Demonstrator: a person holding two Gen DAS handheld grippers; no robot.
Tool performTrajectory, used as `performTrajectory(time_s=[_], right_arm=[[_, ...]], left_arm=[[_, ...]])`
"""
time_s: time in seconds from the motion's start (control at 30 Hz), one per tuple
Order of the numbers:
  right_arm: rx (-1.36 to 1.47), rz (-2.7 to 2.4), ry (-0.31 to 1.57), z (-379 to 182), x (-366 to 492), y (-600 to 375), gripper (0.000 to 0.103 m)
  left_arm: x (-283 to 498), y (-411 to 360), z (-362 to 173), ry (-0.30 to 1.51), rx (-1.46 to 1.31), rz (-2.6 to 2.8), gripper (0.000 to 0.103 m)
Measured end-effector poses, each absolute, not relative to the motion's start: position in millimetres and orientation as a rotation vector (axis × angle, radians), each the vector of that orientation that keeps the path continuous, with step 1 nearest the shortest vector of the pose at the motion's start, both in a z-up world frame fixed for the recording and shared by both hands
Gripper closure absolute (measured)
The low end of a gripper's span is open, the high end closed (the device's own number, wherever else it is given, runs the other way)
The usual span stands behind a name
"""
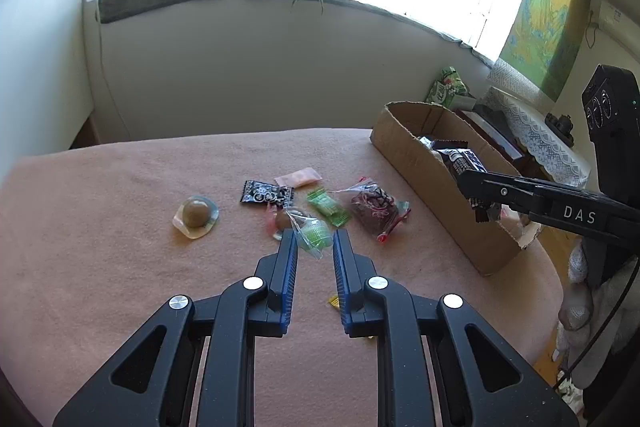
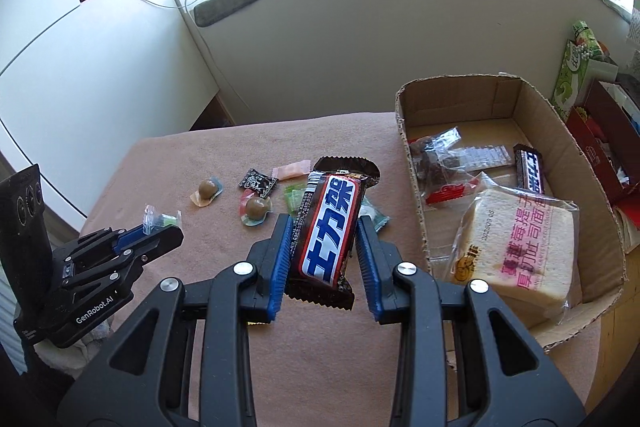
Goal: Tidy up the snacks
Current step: 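Carry the green candy and chocolate bar over the cardboard box, then open both tools to drop the candy and chocolate bar into the box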
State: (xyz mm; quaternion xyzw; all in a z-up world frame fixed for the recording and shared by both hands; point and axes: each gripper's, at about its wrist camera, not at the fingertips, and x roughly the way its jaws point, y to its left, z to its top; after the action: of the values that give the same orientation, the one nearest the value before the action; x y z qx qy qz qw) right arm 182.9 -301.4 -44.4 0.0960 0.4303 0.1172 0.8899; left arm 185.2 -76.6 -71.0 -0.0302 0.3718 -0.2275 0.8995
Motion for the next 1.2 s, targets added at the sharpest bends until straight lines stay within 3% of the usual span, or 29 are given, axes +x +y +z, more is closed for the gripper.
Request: performTrajectory(time_s=[0.73,1.2], right_arm=[[0.233,0.070,0.885,-47.3,244.9,-409.5,0.070],[0.239,0.041,0.910,-63.3,276.2,-431.4,0.070]], left_arm=[[208.1,-211.4,-54.1,0.759,0.011,-0.678,0.087],[216.9,-254.4,-59.0,0.790,0.022,-0.741,0.087]])
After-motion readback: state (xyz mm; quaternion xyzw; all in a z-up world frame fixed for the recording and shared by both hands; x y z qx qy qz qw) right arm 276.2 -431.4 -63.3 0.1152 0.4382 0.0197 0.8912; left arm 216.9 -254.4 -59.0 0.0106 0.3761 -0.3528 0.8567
